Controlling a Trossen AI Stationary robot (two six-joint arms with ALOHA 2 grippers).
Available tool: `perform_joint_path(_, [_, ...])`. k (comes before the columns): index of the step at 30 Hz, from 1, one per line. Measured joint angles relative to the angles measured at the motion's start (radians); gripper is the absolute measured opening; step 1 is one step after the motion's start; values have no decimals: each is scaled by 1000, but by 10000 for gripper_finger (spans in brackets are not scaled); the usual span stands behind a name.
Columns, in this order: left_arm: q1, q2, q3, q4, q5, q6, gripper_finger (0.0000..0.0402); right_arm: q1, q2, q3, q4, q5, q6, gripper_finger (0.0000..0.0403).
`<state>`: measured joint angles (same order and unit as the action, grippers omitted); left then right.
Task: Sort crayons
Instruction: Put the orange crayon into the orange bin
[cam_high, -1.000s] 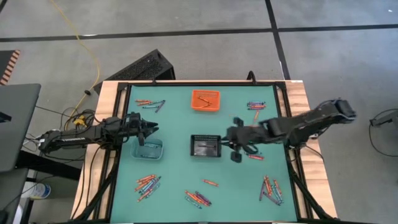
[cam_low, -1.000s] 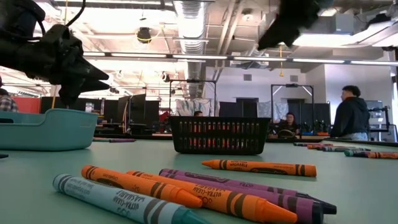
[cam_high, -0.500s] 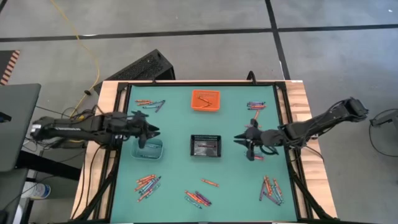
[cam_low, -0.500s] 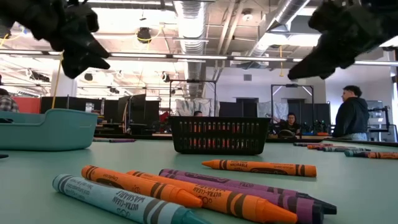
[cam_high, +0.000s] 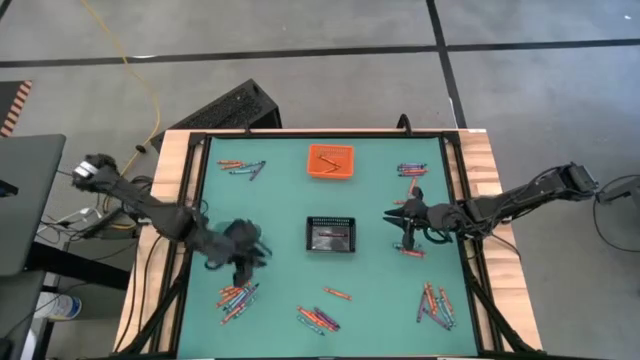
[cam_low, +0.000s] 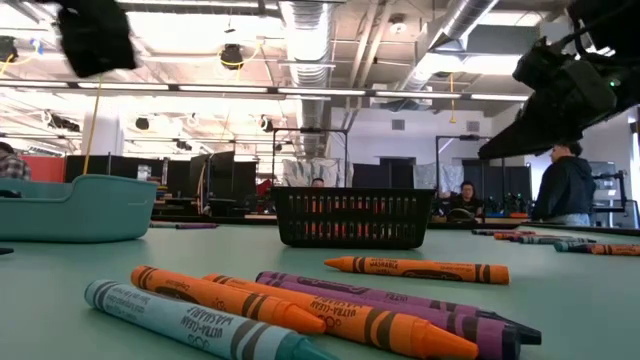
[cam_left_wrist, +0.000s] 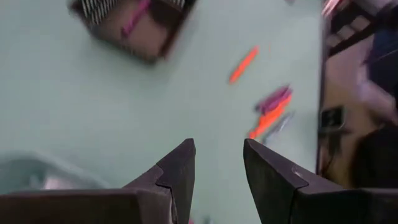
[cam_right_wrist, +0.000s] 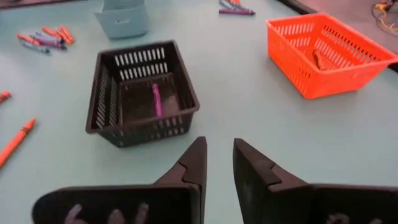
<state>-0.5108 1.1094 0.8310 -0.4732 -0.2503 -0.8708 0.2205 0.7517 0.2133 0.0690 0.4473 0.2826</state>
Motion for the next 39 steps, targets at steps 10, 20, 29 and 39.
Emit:
perform_joint_path(10, [-166,290,122,-278,64,-346,125,-9,-1,-142,260,50,-132,74])
perform_joint_path(20, [-210,455,122,-346,202,-342,125,-58,-13,-162,293,49,-237,74])
perform_joint_path(29, [-217,513,121,-404,227,-321,125,-66,-13,-163,211,49,-231,74])
perform_joint_path(39, [-220,510,121,-423,212,-326,125,-66,-13,-163,258,48,-231,74])
